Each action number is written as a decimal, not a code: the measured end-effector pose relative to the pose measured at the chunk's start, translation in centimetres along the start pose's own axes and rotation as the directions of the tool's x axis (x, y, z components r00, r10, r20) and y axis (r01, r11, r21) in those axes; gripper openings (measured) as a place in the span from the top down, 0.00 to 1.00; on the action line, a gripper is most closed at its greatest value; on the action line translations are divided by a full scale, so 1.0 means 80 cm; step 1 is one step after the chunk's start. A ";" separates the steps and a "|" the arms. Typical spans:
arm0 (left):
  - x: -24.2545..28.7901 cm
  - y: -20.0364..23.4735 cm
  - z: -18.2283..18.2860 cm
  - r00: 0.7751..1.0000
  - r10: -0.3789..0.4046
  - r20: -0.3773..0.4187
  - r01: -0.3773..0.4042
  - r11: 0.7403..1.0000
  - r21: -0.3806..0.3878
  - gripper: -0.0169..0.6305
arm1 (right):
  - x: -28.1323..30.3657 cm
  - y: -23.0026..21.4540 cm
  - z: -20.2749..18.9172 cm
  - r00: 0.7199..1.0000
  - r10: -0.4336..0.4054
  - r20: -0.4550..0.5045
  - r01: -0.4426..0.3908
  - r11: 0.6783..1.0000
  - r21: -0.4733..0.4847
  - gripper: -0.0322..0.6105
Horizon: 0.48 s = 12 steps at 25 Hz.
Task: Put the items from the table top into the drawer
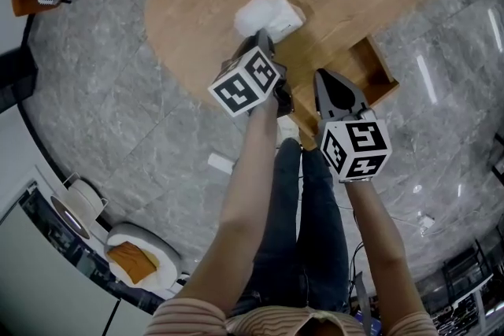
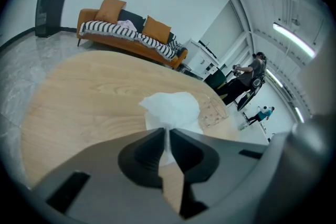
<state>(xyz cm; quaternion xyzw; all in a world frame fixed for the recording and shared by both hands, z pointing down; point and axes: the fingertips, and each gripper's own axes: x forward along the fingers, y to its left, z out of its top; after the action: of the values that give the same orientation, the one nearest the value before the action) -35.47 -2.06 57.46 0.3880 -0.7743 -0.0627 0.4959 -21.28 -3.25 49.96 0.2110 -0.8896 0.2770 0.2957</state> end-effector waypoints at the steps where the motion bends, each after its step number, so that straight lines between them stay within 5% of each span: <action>1: -0.004 -0.007 0.002 1.000 -0.015 0.006 0.015 1.000 0.002 0.91 | -0.003 -0.003 0.002 1.000 -0.007 0.006 0.007 1.000 0.005 0.94; 12: -0.039 -0.116 -0.048 0.968 -0.223 -0.116 0.239 0.960 0.147 0.91 | -0.065 -0.066 -0.004 0.988 -0.137 0.075 0.129 0.987 0.097 0.94</action>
<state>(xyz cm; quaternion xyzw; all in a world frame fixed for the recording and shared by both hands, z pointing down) -26.69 -5.26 52.65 0.5170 -0.7009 -0.0387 0.4898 -14.50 -5.95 48.79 0.2942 -0.8712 0.2883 0.2672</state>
